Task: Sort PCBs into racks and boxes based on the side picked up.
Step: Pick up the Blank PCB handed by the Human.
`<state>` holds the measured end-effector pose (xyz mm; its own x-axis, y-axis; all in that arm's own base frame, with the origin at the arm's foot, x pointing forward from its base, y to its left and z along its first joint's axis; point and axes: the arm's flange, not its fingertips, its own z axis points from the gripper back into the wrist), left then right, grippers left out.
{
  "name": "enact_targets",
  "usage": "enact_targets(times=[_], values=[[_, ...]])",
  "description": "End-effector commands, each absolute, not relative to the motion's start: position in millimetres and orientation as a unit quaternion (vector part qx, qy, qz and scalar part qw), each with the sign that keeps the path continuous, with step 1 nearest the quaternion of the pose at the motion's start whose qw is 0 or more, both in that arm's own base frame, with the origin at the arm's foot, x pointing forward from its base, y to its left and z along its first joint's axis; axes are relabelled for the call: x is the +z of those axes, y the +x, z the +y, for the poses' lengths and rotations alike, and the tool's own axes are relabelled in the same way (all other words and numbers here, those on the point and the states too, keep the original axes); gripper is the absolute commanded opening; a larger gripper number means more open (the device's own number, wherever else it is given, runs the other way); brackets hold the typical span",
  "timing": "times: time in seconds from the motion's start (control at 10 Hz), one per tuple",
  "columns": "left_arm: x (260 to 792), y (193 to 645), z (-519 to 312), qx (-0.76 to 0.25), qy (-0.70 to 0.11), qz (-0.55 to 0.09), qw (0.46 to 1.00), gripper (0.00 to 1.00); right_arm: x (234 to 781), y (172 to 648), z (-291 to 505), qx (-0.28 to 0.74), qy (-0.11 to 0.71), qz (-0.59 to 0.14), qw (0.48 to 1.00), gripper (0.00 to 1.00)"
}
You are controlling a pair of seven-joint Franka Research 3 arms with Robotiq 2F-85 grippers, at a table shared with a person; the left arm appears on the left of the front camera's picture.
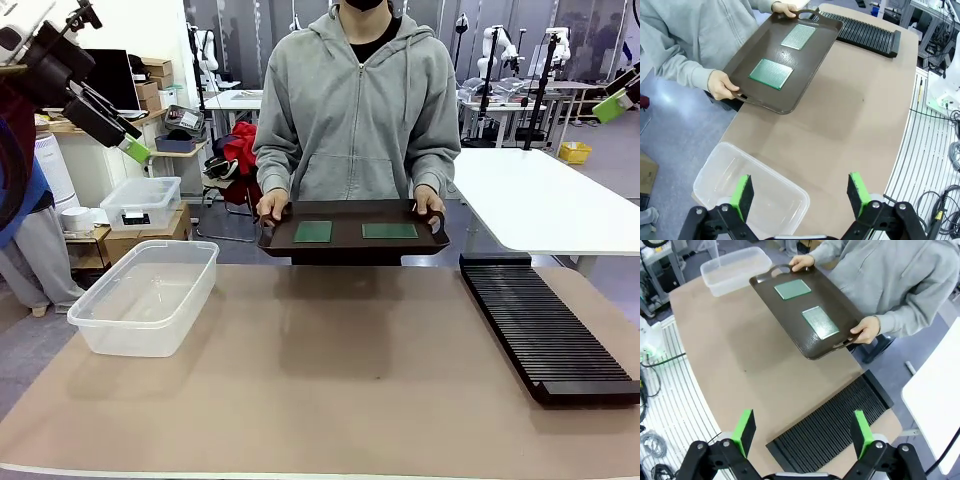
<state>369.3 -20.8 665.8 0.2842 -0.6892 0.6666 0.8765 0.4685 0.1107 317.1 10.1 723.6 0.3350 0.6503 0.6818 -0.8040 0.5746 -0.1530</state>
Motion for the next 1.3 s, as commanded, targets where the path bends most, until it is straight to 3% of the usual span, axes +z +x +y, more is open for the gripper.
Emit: enact_targets(times=[0.0, 1.2], values=[[665.2, 368.3, -21.2, -0.502, -0.137, -0.328, 0.788, 1.0, 724.1, 315.4, 11.0, 0.452, 0.106, -0.359, 0.809, 1.0], [669.2, 367.8, -20.6, -0.489, -0.137, -0.335, 0.794, 1.0, 728.3, 294.9, -29.7, 0.417, 0.119, -0.415, 0.8, 1.0]])
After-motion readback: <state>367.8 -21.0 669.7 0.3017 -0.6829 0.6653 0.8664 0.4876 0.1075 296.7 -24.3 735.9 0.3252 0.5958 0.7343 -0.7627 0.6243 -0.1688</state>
